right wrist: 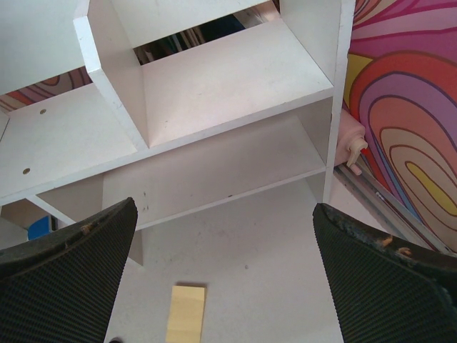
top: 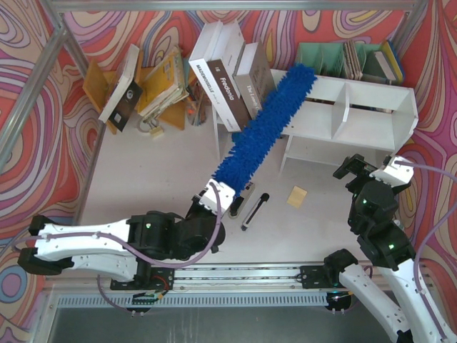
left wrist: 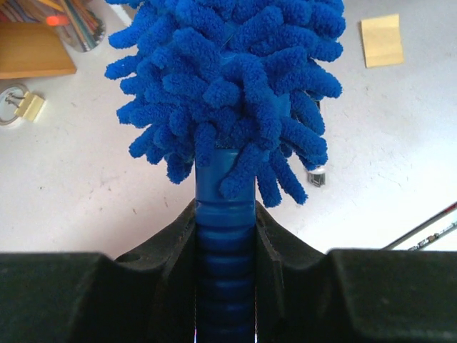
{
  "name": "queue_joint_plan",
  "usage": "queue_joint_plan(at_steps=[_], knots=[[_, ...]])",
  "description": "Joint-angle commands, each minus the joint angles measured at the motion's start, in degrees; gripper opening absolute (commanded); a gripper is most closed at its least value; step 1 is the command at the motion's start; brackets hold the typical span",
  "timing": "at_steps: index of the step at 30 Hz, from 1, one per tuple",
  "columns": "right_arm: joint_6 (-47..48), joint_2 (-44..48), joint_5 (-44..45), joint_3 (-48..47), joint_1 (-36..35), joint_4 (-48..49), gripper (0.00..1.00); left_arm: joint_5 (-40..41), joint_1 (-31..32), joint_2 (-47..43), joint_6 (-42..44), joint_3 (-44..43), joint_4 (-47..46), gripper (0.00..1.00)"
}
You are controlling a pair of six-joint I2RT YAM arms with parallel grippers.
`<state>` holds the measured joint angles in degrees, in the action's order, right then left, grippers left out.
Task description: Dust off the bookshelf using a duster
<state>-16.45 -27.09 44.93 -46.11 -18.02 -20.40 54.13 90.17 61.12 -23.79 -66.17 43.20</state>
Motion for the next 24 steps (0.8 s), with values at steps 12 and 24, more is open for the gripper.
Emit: queue_joint_plan(at_steps=[12, 24], knots=[[-1.3, 1.1, -1.8, -2.4, 0.0, -0.5, 0.99, -9.9, -0.2, 12.5, 22.0, -14.9, -16.7, 0.00], [-5.6, -0.2, -13.9, -13.5, 0.1, -6.9, 0.98, -17.8, -8.7, 21.8, 24.0, -24.1, -17.5, 0.00]])
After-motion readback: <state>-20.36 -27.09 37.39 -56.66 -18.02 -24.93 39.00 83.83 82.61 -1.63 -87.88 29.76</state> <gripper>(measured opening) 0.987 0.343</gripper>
